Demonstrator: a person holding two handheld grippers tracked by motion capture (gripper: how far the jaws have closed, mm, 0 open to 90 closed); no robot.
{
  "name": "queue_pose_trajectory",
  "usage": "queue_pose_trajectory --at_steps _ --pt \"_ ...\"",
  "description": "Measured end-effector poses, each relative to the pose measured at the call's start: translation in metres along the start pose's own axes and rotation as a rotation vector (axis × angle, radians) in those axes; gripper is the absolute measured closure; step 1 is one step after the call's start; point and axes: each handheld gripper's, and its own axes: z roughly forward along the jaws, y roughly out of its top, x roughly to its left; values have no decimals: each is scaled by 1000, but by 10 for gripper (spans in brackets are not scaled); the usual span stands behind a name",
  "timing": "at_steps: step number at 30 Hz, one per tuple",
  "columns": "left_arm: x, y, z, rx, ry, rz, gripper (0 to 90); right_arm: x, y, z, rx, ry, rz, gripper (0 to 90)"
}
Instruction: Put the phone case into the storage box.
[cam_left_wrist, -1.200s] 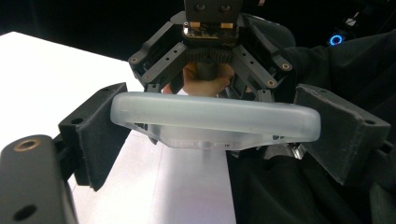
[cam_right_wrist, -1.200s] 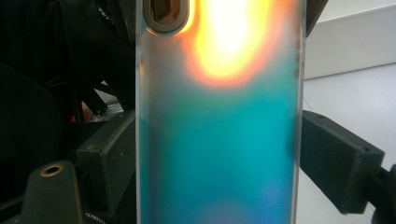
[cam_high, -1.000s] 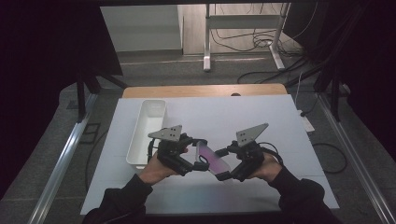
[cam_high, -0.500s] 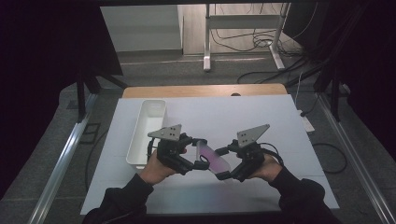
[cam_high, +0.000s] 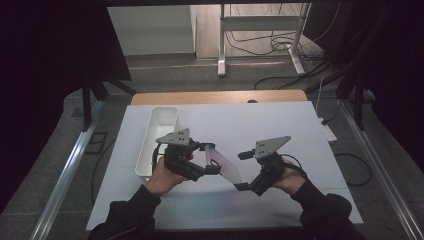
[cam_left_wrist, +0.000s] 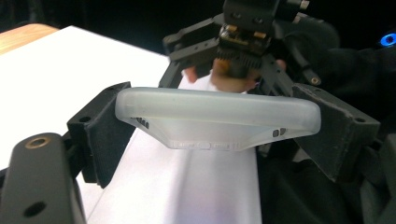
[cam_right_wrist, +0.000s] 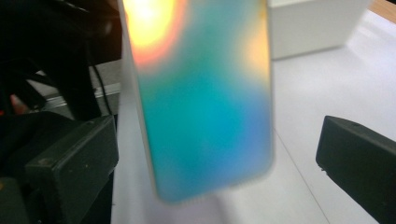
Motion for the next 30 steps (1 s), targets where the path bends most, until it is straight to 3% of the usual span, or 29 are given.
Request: queue_pose_trajectory --at_steps 3,4,7,15,30 --pt "1 1 -1 8 24 -8 173 -2 -3 -3 13 -22 22 0" --pt "3 2 -3 17 53 -16 173 -3 -6 -5 27 -58 24 0" --pt "4 2 -4 23 81 -24 173 -4 -8 -7 40 -82 33 0" --pt "15 2 -7 73 206 -67 173 -4 -16 -14 87 -183 60 0" --pt "23 17 -10 102 387 -85 173 -1 -38 -42 134 -377 116 0"
